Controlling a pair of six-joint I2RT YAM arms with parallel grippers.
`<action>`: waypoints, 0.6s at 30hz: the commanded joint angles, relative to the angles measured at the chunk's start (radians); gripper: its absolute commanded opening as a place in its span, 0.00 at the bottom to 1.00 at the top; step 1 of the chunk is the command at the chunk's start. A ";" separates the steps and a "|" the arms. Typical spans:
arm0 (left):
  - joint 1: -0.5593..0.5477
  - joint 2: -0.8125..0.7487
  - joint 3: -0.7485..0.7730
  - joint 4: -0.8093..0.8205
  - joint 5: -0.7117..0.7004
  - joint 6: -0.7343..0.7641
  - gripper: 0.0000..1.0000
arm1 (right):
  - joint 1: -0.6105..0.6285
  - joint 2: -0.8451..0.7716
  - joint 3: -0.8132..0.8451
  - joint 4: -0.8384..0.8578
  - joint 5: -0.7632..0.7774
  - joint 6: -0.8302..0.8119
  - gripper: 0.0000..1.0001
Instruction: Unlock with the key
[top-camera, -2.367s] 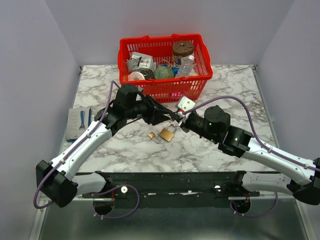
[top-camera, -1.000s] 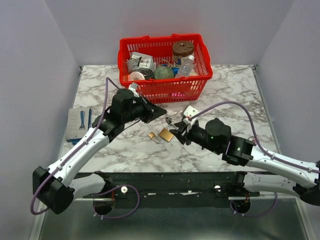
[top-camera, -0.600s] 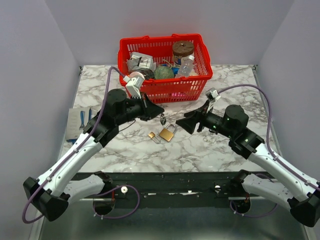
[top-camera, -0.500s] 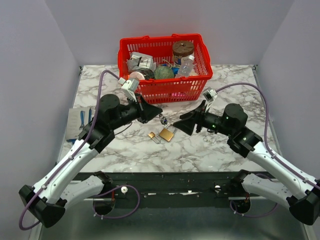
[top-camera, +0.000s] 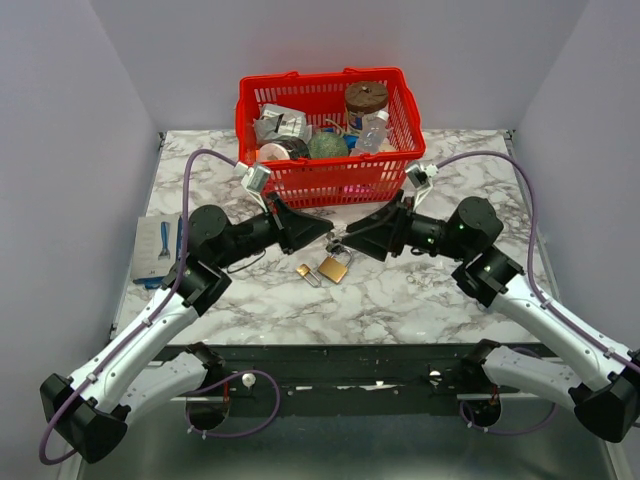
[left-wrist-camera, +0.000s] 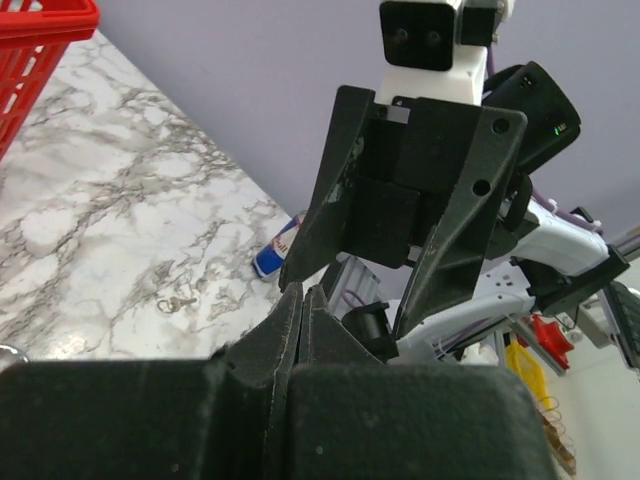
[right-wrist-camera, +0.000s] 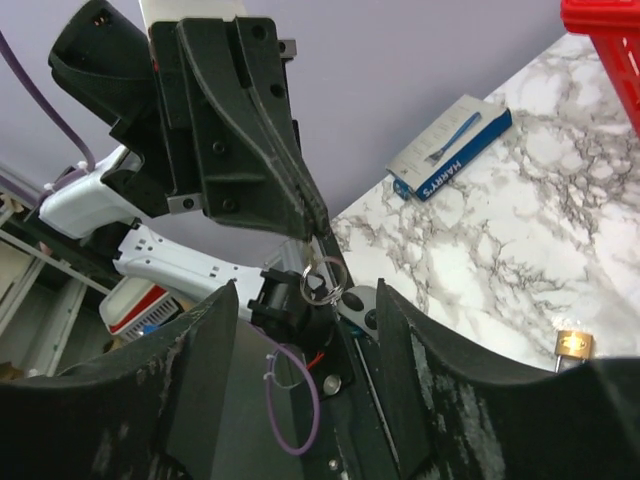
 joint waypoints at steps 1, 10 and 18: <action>-0.005 -0.006 0.003 0.110 0.067 -0.051 0.00 | -0.004 0.013 0.075 -0.049 -0.017 -0.034 0.62; -0.017 0.019 0.003 0.170 0.093 -0.086 0.00 | 0.010 0.030 0.090 -0.104 -0.005 -0.045 0.53; -0.025 0.008 -0.012 0.176 0.083 -0.092 0.00 | 0.039 0.036 0.099 -0.101 -0.009 -0.054 0.50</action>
